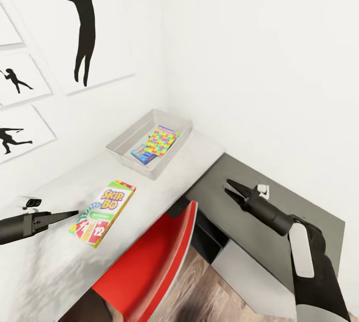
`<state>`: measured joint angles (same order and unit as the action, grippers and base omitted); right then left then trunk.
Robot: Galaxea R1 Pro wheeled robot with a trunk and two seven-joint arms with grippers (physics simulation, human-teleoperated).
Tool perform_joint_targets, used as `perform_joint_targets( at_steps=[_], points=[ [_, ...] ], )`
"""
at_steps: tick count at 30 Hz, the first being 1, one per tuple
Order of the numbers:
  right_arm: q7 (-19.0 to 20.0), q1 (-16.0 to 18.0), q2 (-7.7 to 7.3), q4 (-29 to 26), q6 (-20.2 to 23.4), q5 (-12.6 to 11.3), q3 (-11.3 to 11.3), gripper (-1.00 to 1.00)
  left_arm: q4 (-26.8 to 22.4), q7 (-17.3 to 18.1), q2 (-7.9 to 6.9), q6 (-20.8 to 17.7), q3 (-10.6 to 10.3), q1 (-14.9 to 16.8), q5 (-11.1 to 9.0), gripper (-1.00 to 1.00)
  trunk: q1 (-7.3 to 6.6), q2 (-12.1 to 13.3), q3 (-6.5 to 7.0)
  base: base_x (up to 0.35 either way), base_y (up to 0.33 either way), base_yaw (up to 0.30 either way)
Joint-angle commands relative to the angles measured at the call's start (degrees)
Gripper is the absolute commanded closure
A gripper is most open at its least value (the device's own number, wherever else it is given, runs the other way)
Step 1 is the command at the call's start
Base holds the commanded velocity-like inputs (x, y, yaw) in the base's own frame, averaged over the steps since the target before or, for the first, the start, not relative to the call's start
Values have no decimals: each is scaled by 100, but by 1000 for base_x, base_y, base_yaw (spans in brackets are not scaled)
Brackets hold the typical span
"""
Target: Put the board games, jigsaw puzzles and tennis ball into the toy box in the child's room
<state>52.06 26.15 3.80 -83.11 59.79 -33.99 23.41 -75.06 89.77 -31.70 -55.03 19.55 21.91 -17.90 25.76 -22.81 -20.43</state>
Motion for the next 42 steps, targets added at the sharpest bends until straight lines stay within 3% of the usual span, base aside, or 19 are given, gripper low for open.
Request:
perform_joint_targets(
  at_steps=[1, 11, 16, 17, 29, 42],
  points=[
    [42, 3, 7, -2, 21, 31, 14, -100, 0, 23, -3, -61, 0, 2, 3, -100, 2, -11, -1, -180, 88, -173],
    [698, -786, -63, -174, -9, 46, 408, -100, 0, 23, -8, -61, 11, -2, 7, -100, 2, -11, 74, -67, 31, -174],
    [784, -1139, -88, -182, -389, 104, 450, -100, 2, 23, -4, -61, 110, -2, 18, -100, 2, -11, 84, -10, 4, -55],
    [796, -1316, -89, -157, -666, 123, 426, -100, 37, 23, -7, -56, 165, -2, 21, -100, 2, -11, 85, -56, 1, -14],
    [899, -1820, -80, -271, -925, 107, 386, -100, 170, 23, -92, -52, 206, -2, 31, -100, 2, -11, 87, -57, 0, -4],
    [1061, -1907, -85, -325, -943, 52, 415, -100, 185, 23, -123, -44, 207, -2, 34, -100, 2, -11, 87, -10, 0, 0]
  ],
)
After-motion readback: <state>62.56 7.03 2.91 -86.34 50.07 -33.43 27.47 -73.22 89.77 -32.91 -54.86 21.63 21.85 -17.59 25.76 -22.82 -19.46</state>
